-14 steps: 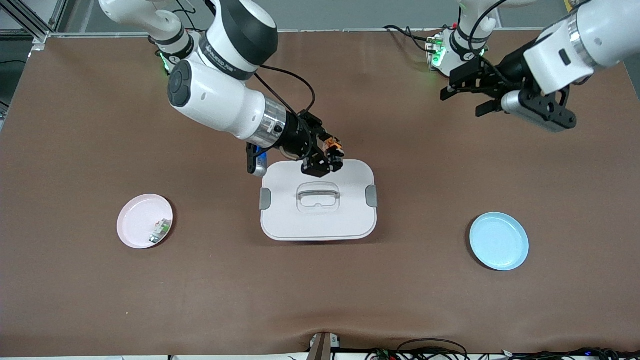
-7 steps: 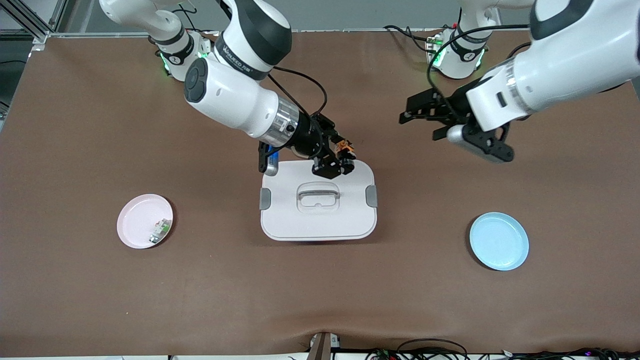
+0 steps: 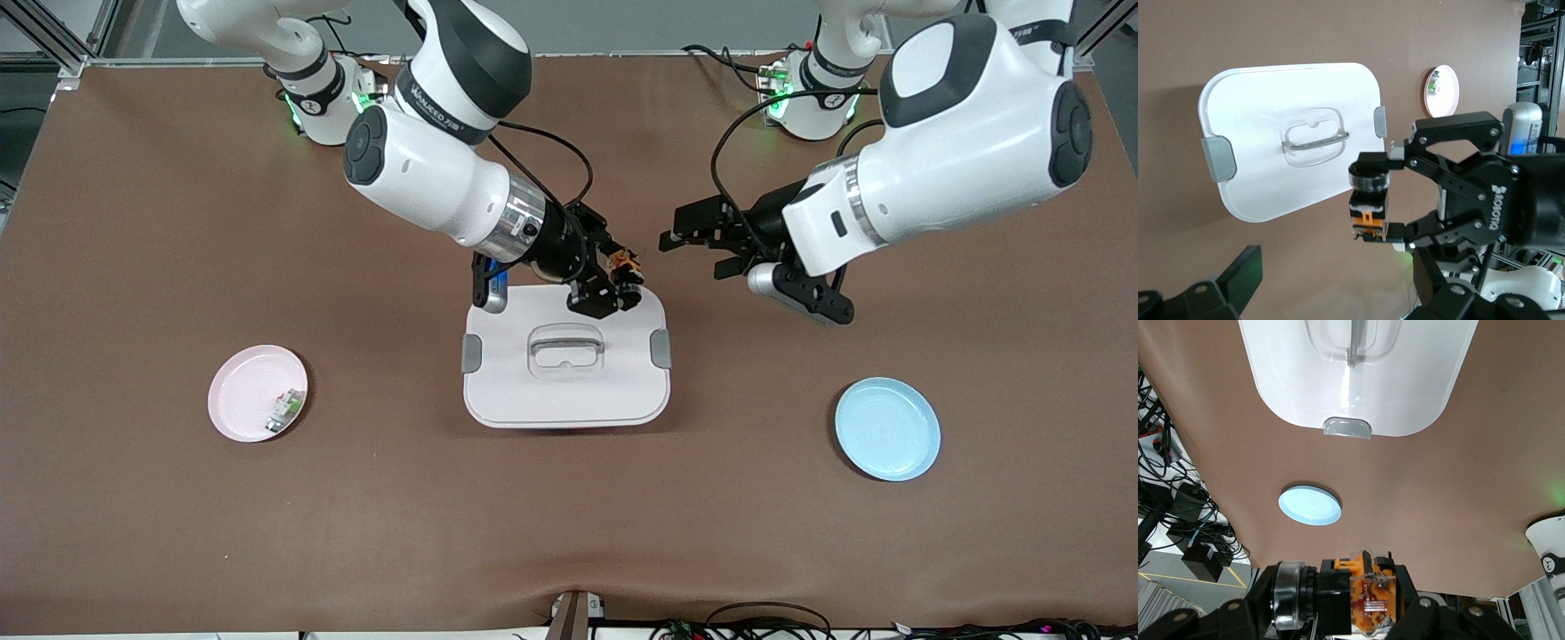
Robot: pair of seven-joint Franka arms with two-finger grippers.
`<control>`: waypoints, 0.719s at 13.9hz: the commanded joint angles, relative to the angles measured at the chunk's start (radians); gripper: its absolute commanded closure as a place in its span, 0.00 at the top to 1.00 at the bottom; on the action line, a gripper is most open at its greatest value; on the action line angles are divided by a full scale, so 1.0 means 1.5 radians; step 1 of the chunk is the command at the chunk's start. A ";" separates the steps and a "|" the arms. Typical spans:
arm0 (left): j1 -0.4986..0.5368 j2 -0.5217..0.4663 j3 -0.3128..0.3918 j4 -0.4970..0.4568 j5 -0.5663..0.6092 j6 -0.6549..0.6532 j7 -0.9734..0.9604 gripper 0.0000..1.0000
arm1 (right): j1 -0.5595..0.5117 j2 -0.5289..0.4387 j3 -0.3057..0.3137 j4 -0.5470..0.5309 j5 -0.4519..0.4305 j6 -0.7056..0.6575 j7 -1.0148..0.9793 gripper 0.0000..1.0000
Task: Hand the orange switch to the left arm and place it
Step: 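Hold the switch above the box while the left gripper reaches it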
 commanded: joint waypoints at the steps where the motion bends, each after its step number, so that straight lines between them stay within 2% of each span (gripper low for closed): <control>1: -0.007 0.012 0.001 0.007 -0.013 0.010 0.006 0.97 | 0.007 0.011 -0.004 0.022 0.002 -0.006 0.011 0.30; 5: -0.021 0.025 0.001 0.006 -0.013 0.029 0.005 0.90 | 0.007 0.011 -0.004 0.023 0.002 -0.007 0.011 0.30; 6: -0.021 0.031 0.000 0.006 -0.013 0.031 0.005 0.85 | 0.007 0.011 -0.004 0.023 0.002 -0.006 0.010 0.30; 10: -0.039 0.032 0.001 0.006 -0.013 0.033 0.002 0.85 | 0.007 0.011 -0.003 0.023 0.011 0.002 0.008 0.28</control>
